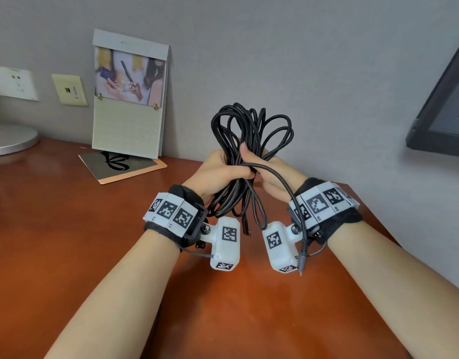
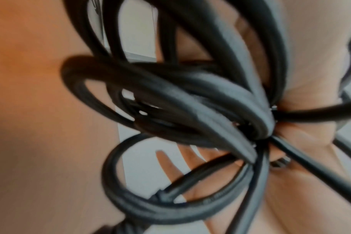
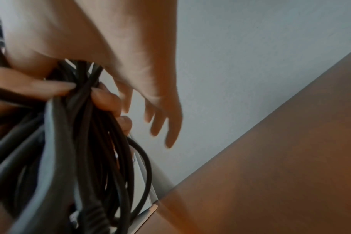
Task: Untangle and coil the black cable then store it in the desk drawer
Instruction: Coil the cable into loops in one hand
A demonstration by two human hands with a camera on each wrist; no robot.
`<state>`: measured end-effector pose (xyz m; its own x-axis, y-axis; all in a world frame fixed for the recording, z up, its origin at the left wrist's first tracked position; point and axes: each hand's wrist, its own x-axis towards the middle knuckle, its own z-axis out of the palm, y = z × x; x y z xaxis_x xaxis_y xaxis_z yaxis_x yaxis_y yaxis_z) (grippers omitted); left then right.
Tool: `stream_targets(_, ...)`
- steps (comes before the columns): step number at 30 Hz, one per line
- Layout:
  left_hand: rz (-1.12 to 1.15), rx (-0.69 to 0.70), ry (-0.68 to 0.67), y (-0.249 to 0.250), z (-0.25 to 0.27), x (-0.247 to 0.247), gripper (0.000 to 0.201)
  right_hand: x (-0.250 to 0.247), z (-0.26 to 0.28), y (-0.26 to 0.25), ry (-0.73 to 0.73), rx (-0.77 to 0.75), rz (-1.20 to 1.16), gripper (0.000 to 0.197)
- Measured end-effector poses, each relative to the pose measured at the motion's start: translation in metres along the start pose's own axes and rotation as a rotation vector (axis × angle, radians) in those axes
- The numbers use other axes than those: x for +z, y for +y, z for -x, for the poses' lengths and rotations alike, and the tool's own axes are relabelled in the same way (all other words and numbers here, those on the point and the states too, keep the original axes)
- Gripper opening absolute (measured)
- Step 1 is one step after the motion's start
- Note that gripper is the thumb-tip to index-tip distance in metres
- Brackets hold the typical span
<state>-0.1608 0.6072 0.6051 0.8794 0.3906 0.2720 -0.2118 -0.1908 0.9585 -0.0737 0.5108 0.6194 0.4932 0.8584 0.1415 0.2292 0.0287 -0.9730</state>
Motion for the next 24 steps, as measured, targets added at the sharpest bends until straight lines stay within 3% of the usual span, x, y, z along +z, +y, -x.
stream_targets(5, 0.01, 0.006, 0.03, 0.002, -0.001, 0.0, 0.018, -0.012, 0.003, 0.001, -0.107, -0.043, -0.092, 0.045)
stream_targets(9, 0.121, -0.006, 0.211, 0.002, -0.003, -0.021, 0.007, -0.033, 0.005, 0.01, -0.059, -0.001, 0.009, 0.088)
stream_targets(13, 0.113, 0.007, 0.302, 0.0, -0.006, -0.037, 0.016, -0.043, 0.016, 0.002, -0.136, -0.049, 0.027, 0.064)
stream_targets(18, 0.063, 0.013, 0.31, -0.003, -0.007, -0.036, 0.007, -0.033, 0.012, -0.007, -0.181, -0.142, 0.186, 0.019)
stream_targets(24, 0.204, 0.011, 0.201, -0.003, -0.007, -0.035, 0.007, -0.03, 0.008, 0.006, -0.027, -0.161, 0.168, 0.042)
